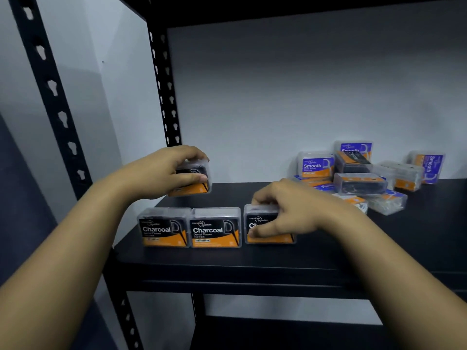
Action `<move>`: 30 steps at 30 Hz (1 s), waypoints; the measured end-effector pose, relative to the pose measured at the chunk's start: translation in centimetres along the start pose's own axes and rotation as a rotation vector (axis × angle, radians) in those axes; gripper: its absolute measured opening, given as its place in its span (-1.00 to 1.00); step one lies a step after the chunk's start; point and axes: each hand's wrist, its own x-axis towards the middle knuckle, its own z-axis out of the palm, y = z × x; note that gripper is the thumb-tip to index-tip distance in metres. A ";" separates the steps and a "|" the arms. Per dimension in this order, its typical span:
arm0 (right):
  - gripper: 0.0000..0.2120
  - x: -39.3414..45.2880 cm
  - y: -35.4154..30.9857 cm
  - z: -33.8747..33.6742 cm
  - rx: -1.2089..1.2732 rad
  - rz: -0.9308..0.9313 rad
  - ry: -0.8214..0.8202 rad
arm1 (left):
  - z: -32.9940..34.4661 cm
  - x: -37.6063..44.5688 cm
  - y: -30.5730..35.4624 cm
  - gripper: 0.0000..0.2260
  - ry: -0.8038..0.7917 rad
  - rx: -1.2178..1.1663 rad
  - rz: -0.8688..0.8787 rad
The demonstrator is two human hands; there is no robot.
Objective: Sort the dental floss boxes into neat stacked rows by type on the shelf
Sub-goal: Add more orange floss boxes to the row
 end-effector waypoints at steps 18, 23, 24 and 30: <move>-0.77 -0.7 0.7 1.5 0.381 -0.056 0.081 | 2.0 1.9 -1.0 -0.53 -0.392 0.241 -0.252; -0.77 -0.8 0.7 1.6 0.403 -0.051 0.091 | 2.1 1.9 -1.0 -0.52 -0.384 0.214 -0.259; -0.77 -0.8 0.7 1.6 0.412 -0.049 0.091 | 2.1 1.8 -1.0 -0.53 -0.384 0.211 -0.257; -0.72 -1.2 0.8 1.3 0.449 -0.034 0.089 | 1.7 1.8 -0.8 -0.56 -0.381 0.202 -0.252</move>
